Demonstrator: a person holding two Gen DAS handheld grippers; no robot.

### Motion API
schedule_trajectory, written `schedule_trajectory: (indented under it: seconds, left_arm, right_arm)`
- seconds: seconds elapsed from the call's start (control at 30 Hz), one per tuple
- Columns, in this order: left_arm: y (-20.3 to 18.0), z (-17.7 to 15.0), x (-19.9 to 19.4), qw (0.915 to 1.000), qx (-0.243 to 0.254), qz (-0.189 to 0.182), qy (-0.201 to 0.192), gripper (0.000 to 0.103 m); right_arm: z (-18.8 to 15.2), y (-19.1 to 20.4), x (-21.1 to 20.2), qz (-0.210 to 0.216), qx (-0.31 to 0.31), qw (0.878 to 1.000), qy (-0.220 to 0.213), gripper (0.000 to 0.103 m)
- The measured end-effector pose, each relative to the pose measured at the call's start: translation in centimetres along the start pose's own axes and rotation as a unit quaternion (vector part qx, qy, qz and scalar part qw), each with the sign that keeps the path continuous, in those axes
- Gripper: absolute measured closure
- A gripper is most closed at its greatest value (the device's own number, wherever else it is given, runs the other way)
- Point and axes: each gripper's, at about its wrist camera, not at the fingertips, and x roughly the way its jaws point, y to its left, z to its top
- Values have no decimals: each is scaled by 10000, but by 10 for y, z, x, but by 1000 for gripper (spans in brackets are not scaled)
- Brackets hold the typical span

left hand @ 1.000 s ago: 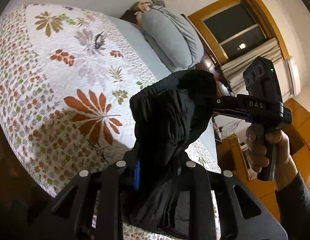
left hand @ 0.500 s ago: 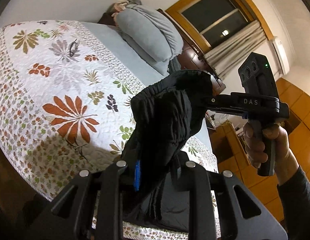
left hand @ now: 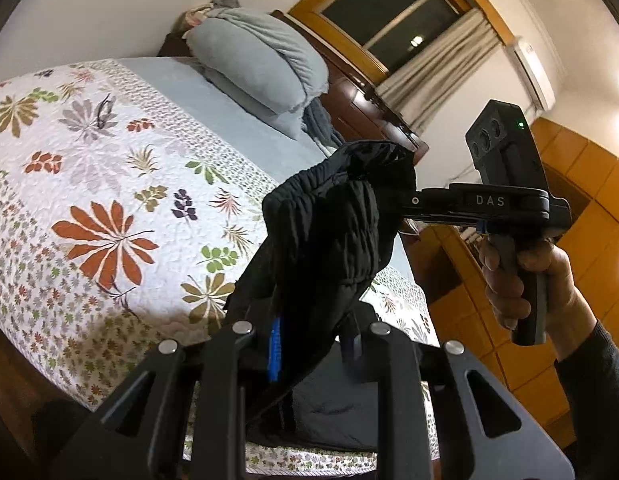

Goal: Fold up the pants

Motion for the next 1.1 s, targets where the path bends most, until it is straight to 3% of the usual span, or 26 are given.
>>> schedule_trajectory:
  seconds: [0.47,1.1]
  left_arm:
    - [-47,-20,16,9979,596,-182,198,82]
    - [-82,-45,43,9920,1141,-275,455,82]
  right_arm:
    - [-39,-35,-34,-118,260,9994,-204,76]
    - [-77,-77,-46,11,485,9981,-368,76]
